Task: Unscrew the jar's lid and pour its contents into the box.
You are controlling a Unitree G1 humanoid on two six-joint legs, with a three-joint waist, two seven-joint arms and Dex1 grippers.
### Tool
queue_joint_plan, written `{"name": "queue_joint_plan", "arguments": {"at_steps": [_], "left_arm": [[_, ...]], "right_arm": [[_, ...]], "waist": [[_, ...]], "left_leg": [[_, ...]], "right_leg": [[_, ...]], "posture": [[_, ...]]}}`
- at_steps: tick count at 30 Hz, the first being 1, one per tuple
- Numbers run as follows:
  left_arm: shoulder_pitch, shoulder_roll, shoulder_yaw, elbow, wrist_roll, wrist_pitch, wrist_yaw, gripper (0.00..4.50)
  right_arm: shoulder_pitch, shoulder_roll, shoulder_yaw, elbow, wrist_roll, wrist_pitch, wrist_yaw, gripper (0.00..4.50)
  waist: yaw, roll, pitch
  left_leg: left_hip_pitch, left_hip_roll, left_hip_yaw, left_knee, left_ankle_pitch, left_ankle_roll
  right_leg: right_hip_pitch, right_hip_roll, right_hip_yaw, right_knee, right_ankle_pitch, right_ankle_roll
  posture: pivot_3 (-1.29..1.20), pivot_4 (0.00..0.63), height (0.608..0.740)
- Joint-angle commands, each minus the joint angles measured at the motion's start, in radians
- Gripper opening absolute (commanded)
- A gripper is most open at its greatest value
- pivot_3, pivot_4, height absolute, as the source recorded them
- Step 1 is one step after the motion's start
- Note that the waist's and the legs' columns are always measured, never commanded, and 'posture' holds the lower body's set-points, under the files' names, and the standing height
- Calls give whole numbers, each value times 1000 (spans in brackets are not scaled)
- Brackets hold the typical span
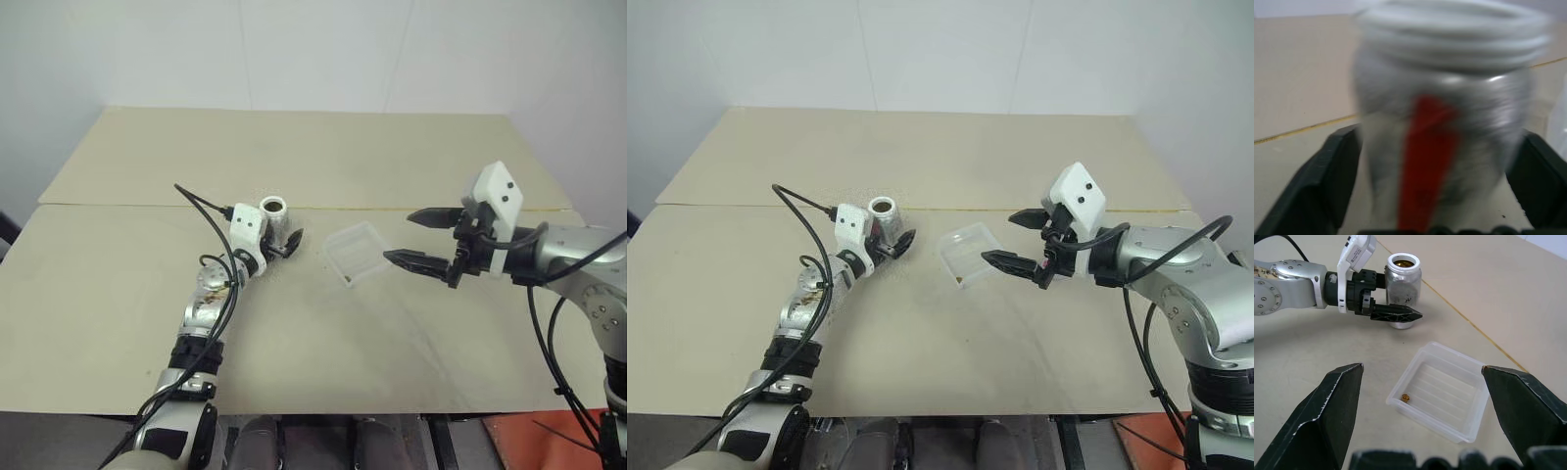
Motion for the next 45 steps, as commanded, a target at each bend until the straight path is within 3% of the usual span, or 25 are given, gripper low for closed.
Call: {"name": "queue_joint_plan", "arguments": {"at_steps": [1, 5, 13, 19, 22, 25, 31, 37, 45], "left_arm": [[3, -4, -2, -65, -10, 13, 3, 4470], [27, 3, 9, -108, -22, 25, -5, 4470], [180, 104, 19, -347, -76, 145, -80, 4470], [304, 292, 59, -583, -192, 325, -218, 4470], [318, 418, 110, -626, -317, 399, -370, 4470], [292, 569, 180, -602, -416, 353, -597, 4470], [189, 754, 208, -422, -445, 212, -926, 4470], [109, 788, 181, -289, -405, 99, -1051, 4470], [168, 757, 206, -365, -443, 83, -1057, 4470]], "right_arm": [[-17, 4, -9, -26, 11, -5, -7, 4500], [-14, -2, -6, -36, 14, 1, -7, 4500], [13, 0, -13, -64, 15, 11, -33, 4500], [34, -10, -26, -98, 23, 28, -54, 4500], [50, -15, -37, -110, 26, 30, -53, 4500], [73, -26, -50, -105, 19, 17, -35, 4500], [109, -52, -82, -101, 24, -8, 7, 4500], [136, -73, -110, -112, 49, -7, 31, 4500], [189, -86, -150, -126, 45, -75, 89, 4500]], "waist": [[0, 0, 0], [-1, 0, 0], [-2, 0, 0], [-4, 1, 0], [-4, 1, 0], [-4, 1, 0], [-3, 1, 0], [-3, 1, 0], [-3, 1, 0]], "left_leg": [[0, 0, 0, 0, 0, 0], [0, 0, 0, 0, 0, 1], [1, 1, 0, -2, 0, 1], [1, 1, 0, -3, -3, 4], [2, 1, 0, -3, -2, 4], [2, 2, 0, -3, -2, 4], [3, 1, 2, -4, -2, 4], [3, 2, 11, -6, -2, 3], [3, 2, 11, -5, -3, 4]], "right_leg": [[0, 0, 0, 0, 0, 0], [0, 0, 0, 0, 0, 0], [-1, 0, 1, 0, 0, 0], [-1, 0, 1, 0, 0, 0], [-1, 1, 1, 0, 0, -1], [-1, 1, 0, -1, 0, -1], [0, 1, 0, -3, -1, -2], [-1, 1, 1, -2, -1, -2], [-1, 1, 1, -2, -1, -2]], "posture": [[0, 150, 740], [0, 150, 740], [0, 150, 740], [0, 150, 740], [0, 150, 740], [0, 150, 740], [0, 150, 740], [0, 150, 740], [0, 150, 740]]}}
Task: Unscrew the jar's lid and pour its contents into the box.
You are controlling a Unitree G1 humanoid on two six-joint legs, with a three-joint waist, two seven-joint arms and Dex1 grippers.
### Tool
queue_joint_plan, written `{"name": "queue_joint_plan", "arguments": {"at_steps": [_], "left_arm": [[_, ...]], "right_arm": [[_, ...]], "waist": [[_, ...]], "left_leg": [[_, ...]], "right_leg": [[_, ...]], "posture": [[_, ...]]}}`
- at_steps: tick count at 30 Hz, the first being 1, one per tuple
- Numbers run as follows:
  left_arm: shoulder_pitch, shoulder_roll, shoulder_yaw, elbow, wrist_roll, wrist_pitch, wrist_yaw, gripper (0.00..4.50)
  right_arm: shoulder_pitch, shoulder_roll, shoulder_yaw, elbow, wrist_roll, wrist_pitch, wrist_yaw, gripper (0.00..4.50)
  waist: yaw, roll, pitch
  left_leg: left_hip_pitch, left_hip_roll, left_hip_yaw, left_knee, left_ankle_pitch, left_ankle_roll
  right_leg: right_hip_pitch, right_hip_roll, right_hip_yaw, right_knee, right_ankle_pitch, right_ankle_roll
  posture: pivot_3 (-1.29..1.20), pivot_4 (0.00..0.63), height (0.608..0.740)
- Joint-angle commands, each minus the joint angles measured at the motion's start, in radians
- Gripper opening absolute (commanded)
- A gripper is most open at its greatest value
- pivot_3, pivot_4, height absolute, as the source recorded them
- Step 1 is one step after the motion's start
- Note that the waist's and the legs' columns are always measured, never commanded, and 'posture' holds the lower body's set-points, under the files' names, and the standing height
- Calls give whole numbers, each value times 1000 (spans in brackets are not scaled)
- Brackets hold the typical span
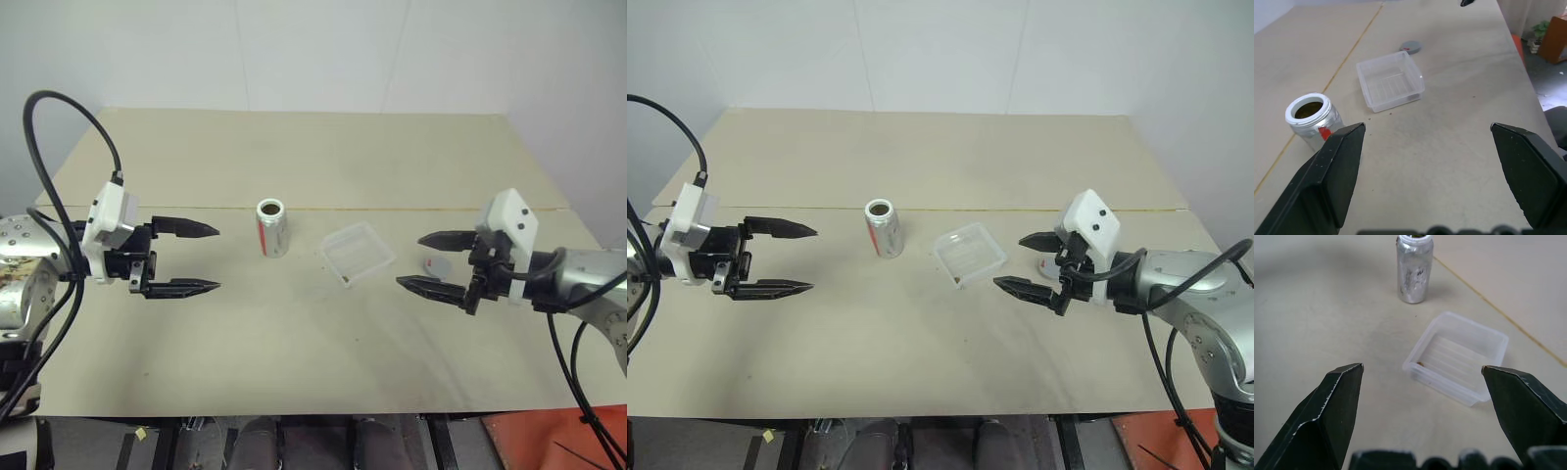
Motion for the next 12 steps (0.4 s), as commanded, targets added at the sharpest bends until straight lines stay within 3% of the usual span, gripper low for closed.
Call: {"name": "queue_joint_plan", "arguments": {"at_steps": [1, 12], "left_arm": [[48, -10, 34, -79, -44, 13, 20, 4470], [147, -8, 90, -131, -53, 5, 74, 4470]], "right_arm": [[21, -5, -47, -34, -1, -69, 20, 4500], [101, -19, -6, -14, -107, -223, 68, 4500]], "waist": [[0, 0, 0], [-1, 0, 0]], "left_leg": [[0, 0, 0, 0, 0, 0], [1, 0, 0, 0, 0, 0]], "right_leg": [[0, 0, 0, 0, 0, 0], [0, 0, 1, 0, 0, 0]], "posture": [[0, 150, 740], [0, 150, 740]]}}
